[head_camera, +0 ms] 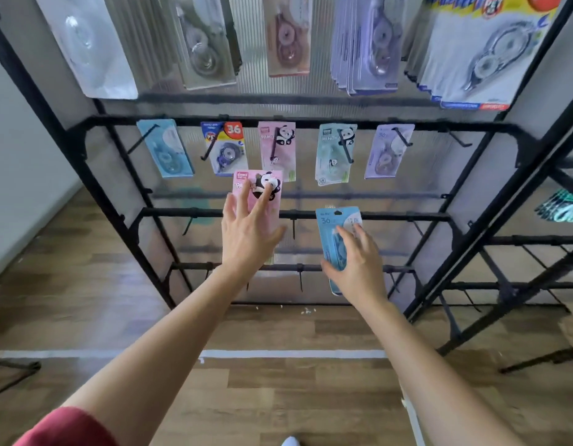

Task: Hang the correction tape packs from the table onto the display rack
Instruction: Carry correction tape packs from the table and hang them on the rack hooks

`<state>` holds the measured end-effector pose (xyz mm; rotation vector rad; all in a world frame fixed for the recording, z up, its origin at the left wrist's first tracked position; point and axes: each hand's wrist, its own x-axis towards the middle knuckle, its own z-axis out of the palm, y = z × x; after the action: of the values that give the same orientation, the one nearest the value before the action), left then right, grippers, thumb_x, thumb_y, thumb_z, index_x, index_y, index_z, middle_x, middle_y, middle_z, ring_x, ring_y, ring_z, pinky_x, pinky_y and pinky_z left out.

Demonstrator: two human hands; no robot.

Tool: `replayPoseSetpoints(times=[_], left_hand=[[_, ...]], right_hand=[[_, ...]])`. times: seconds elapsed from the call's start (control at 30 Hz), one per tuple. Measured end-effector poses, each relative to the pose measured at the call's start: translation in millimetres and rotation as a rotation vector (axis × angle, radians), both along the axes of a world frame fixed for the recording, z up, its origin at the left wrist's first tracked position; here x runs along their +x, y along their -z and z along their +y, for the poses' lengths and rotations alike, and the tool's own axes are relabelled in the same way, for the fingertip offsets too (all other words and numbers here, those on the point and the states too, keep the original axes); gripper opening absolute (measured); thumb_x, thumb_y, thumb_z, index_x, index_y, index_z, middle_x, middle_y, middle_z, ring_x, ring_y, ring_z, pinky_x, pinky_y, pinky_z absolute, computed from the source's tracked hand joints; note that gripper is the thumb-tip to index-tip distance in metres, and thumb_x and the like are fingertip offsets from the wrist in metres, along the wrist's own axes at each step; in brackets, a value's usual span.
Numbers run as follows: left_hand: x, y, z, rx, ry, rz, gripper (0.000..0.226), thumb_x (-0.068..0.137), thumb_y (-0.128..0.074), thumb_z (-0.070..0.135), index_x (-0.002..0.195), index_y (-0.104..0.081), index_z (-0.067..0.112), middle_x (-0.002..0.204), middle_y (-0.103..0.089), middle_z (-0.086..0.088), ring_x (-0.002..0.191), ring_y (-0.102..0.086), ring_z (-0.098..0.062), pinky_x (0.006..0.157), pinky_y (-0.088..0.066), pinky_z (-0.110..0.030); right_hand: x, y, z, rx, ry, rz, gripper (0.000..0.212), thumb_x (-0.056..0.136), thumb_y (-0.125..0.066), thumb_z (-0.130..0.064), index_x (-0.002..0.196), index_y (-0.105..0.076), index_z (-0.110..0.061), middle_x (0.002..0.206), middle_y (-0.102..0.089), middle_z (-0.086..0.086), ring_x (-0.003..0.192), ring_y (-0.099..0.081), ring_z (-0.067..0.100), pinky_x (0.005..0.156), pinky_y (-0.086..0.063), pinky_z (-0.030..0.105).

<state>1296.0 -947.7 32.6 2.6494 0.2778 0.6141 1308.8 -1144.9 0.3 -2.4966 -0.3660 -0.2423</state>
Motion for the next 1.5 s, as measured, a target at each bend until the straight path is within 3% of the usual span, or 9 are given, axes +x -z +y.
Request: replayPoseSetpoints(times=[0.27,0.53,0.67,0.93,1.23,1.5], left_hand=[[52,5,8,0.015,0.001,-0.037,0.082,0.082,-0.070,0.040,0.149,-0.023,0.037,0.160,-0.009,-0.003,0.143,-0.010,-0.037,0.115,-0.018,-0.049],[61,14,1,0.122,0.012,-0.167,0.081,0.072,-0.079,0.028,0.143,-0.042,0.023,0.154,-0.028,-0.014,0.134,-0.029,-0.050,0.106,-0.031,-0.056],[73,19,-5,0.019,-0.039,-0.078,0.082,0.077,-0.074,0.035,0.147,-0.032,0.033,0.159,-0.018,-0.006,0.140,-0.018,-0.043,0.111,-0.023,-0.053],[147,18,10,0.023,-0.073,0.088,0.084,0.085,-0.061,0.052,0.150,-0.008,0.042,0.161,0.005,0.005,0.144,0.001,-0.034,0.117,-0.012,-0.048],[203,20,13,0.175,-0.152,0.140,0.084,0.088,-0.059,0.048,0.151,-0.004,0.036,0.160,0.013,-0.003,0.146,0.008,-0.036,0.118,-0.002,-0.049],[191,12,22,0.098,-0.054,0.113,0.081,0.090,-0.059,0.040,0.152,-0.007,0.033,0.160,0.013,-0.003,0.145,0.017,-0.034,0.118,0.006,-0.046]], right_hand=[[48,5,14,0.000,-0.010,0.012,0.066,0.082,-0.070,-0.031,0.139,-0.044,-0.012,0.150,-0.030,0.016,0.137,-0.027,0.033,0.109,-0.030,0.047],[83,11,32,-0.016,-0.055,0.044,0.068,0.083,-0.070,-0.032,0.141,-0.041,-0.013,0.151,-0.027,0.015,0.138,-0.025,0.032,0.109,-0.029,0.045],[97,12,38,0.000,-0.093,0.041,0.067,0.080,-0.073,-0.028,0.138,-0.045,-0.011,0.151,-0.028,0.017,0.138,-0.026,0.033,0.107,-0.030,0.046],[134,13,23,-0.014,-0.105,0.035,0.069,0.079,-0.073,-0.028,0.139,-0.044,-0.011,0.151,-0.027,0.016,0.138,-0.025,0.033,0.109,-0.029,0.047],[157,10,0,-0.070,-0.080,0.017,0.067,0.084,-0.068,-0.032,0.142,-0.039,-0.015,0.154,-0.022,0.011,0.141,-0.020,0.027,0.108,-0.026,0.041],[143,0,-7,-0.056,-0.049,0.001,0.067,0.084,-0.068,-0.033,0.142,-0.039,-0.016,0.154,-0.023,0.012,0.141,-0.020,0.027,0.109,-0.025,0.042]])
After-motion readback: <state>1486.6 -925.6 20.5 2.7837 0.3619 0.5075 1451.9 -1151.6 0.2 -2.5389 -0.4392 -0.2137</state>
